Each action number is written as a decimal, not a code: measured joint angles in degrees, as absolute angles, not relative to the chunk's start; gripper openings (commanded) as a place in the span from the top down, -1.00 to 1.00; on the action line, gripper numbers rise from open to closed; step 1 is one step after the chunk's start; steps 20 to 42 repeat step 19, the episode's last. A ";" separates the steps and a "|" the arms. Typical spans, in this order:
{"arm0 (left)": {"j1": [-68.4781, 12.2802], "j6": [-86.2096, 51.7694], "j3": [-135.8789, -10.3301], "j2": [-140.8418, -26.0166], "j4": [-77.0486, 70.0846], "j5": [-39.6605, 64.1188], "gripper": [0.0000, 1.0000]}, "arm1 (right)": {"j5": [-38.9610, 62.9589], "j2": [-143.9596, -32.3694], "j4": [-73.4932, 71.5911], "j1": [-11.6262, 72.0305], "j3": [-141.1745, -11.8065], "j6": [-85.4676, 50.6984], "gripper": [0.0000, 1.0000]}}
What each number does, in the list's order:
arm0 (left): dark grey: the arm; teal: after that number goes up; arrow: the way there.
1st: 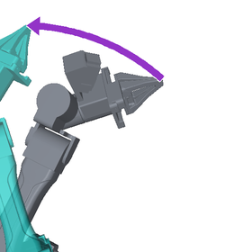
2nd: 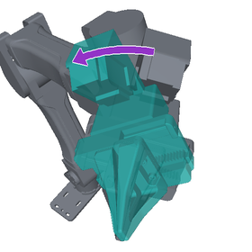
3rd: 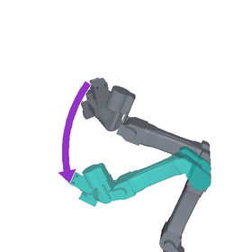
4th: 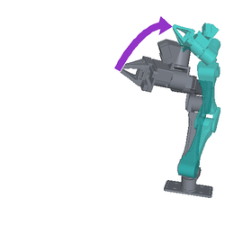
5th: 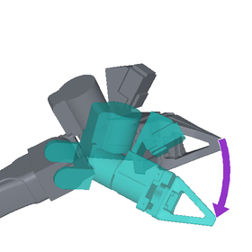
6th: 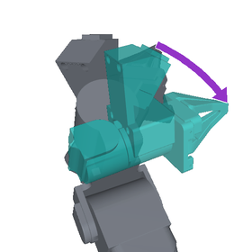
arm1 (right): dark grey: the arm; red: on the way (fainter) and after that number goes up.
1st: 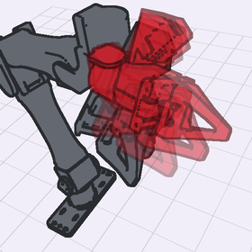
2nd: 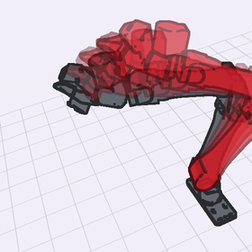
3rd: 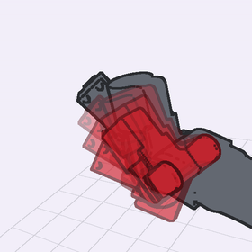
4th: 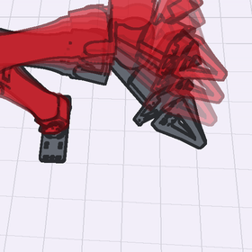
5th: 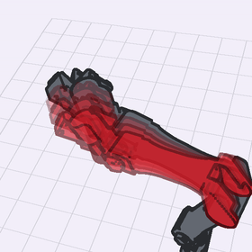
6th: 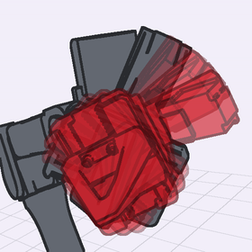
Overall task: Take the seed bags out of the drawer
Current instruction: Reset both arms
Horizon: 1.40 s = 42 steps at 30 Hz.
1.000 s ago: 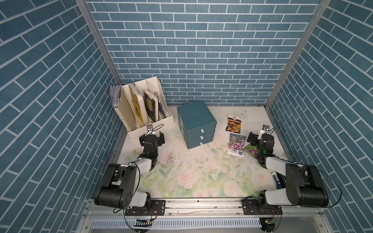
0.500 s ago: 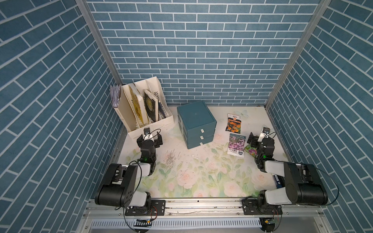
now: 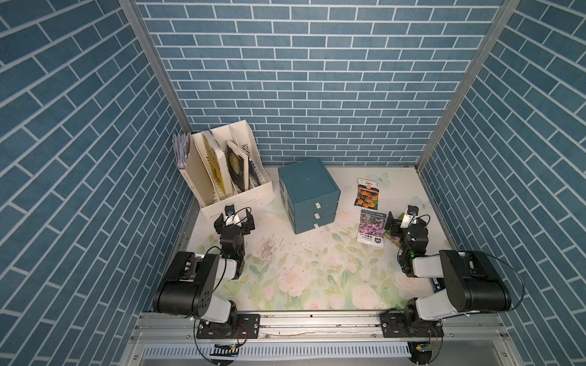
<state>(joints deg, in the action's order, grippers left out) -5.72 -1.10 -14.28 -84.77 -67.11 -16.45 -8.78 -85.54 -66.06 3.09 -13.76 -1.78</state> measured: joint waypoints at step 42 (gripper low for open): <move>-4.78 -1.72 -13.78 -84.95 -68.93 -16.43 -1.00 | -7.60 -86.91 -70.72 3.38 -12.88 -0.49 -1.00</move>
